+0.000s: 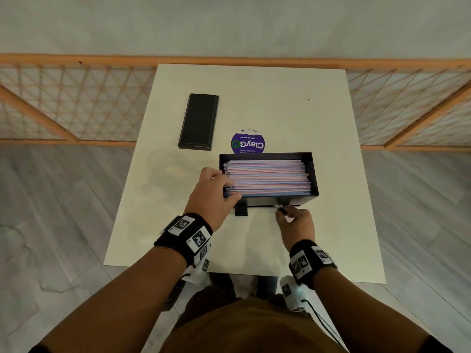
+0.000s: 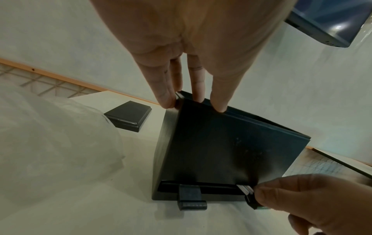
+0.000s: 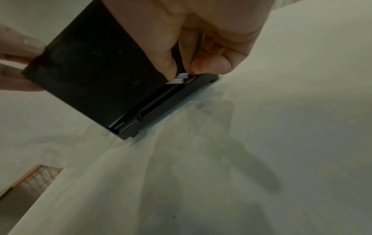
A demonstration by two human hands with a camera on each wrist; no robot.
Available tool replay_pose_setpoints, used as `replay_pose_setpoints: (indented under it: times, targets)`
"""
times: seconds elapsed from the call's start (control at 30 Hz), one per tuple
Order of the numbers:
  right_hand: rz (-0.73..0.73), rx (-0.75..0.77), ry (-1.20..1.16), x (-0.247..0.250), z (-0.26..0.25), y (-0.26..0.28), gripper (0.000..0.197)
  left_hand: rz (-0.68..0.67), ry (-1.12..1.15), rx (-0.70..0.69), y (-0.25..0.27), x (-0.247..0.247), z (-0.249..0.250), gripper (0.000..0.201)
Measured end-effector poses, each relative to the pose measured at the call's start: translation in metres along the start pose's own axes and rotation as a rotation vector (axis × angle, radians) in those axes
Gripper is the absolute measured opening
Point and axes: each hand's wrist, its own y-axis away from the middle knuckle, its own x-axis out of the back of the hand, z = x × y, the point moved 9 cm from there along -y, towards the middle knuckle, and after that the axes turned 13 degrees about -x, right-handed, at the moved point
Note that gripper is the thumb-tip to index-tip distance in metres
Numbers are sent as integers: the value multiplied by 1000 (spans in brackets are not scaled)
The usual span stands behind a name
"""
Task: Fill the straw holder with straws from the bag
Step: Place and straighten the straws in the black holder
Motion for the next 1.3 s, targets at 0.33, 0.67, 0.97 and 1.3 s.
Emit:
replay_pose_setpoints:
  times: [0.33,0.67,0.97,1.3]
  targets:
    - [-37,-161,-229,-23,6,-7,16,-10,28,-37,-3,2,-1,25]
    - [-39,-125,125,-41,-6,3,35,-17,28,-62,-4,3,-4,26]
    - [-16,17,451,-51,-26,11,46,-23,13,-54,-4,2,-4,25]
    - [-90,265,775,-43,-4,43,32,-15,-6,-51,-3,1,-2,23]
